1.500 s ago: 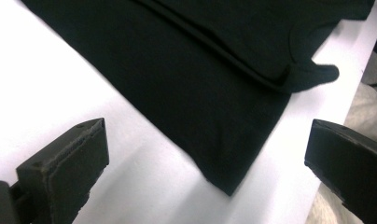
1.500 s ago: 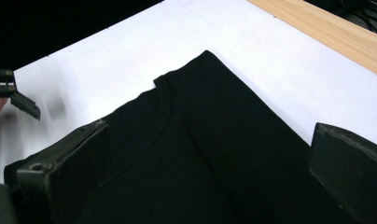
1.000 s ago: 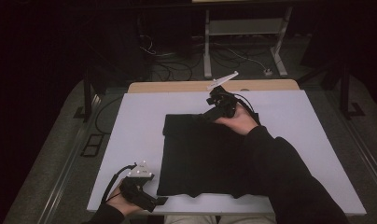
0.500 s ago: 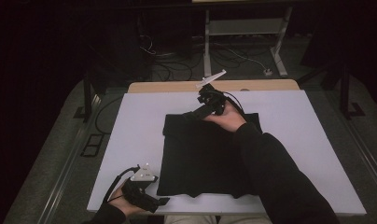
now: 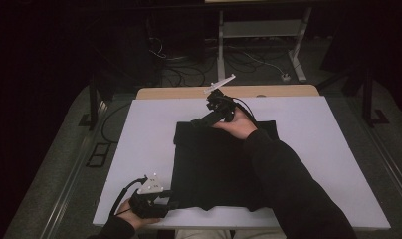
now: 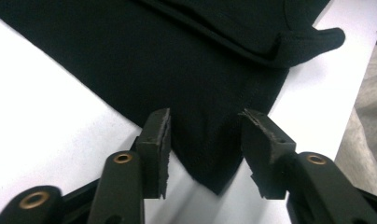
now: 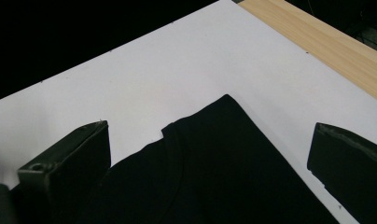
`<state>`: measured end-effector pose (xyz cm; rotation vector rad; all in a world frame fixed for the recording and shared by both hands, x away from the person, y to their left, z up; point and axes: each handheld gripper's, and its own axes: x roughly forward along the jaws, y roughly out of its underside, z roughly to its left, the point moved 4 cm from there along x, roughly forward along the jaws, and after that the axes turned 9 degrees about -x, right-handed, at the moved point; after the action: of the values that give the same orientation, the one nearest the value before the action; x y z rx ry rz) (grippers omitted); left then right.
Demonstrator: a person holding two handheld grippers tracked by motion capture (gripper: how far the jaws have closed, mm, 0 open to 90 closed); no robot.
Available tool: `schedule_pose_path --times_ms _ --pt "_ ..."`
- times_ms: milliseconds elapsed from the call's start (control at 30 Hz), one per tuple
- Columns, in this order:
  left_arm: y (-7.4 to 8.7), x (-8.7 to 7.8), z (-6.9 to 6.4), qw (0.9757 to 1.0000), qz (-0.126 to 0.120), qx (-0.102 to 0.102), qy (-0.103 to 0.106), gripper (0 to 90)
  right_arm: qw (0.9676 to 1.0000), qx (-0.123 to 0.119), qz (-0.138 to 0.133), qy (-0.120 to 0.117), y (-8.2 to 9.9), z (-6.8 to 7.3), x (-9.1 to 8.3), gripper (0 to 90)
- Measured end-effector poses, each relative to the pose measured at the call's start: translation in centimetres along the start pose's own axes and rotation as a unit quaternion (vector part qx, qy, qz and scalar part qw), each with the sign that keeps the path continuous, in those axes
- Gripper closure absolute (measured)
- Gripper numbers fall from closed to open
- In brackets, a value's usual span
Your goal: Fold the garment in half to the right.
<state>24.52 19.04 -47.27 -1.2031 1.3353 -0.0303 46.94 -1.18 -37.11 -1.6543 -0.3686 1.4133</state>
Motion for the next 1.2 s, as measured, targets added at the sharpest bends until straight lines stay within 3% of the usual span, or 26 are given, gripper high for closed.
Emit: schedule_pose_path --times_ms 500,1200 --pt "-0.6 0.6 0.0 0.9999 0.0 -0.003 0.01 74.6 0.9999 0.008 0.012 -0.006 -0.8 -0.9 3.5 0.0" --pt "-1.1 0.8 0.0 0.9998 0.005 -0.002 0.021 83.1 0.9994 0.022 0.024 -0.01 -0.8 -2.2 8.3 0.0"
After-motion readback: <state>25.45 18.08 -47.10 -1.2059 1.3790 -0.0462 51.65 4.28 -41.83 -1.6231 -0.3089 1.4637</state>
